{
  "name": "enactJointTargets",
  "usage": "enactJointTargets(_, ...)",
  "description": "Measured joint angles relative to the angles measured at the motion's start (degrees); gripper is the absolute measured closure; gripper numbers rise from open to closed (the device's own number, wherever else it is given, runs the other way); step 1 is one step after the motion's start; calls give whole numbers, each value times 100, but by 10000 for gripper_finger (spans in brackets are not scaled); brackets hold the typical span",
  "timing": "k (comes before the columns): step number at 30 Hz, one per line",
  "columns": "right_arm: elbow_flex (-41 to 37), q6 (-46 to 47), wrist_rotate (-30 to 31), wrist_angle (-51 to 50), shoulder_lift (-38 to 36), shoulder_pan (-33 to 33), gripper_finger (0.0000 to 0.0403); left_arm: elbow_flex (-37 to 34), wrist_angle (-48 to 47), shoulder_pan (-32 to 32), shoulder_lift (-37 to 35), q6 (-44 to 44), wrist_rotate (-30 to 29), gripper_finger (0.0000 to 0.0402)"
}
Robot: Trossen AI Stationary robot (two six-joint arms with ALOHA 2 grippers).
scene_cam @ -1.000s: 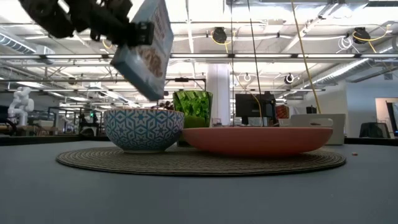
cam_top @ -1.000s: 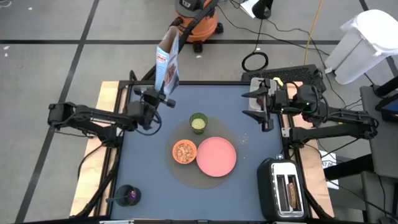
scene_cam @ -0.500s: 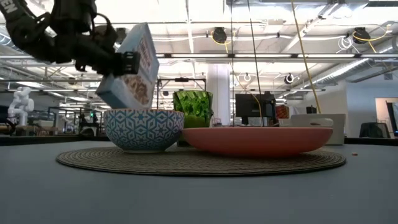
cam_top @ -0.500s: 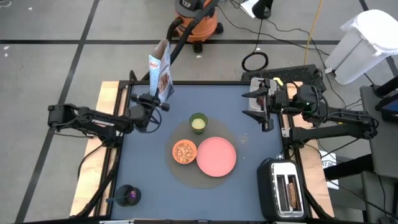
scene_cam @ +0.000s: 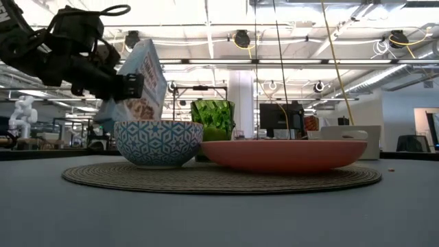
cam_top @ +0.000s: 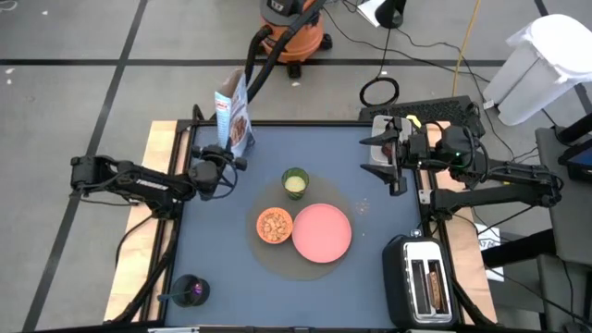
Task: Arrange a breakfast setting
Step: Pour the cereal from the blue cereal box into the orange bowl
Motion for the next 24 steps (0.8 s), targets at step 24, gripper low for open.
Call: enactJointTargets(24,0,0,-2,0,2,0,129,-9,-1332,0,9,-728,782,330)
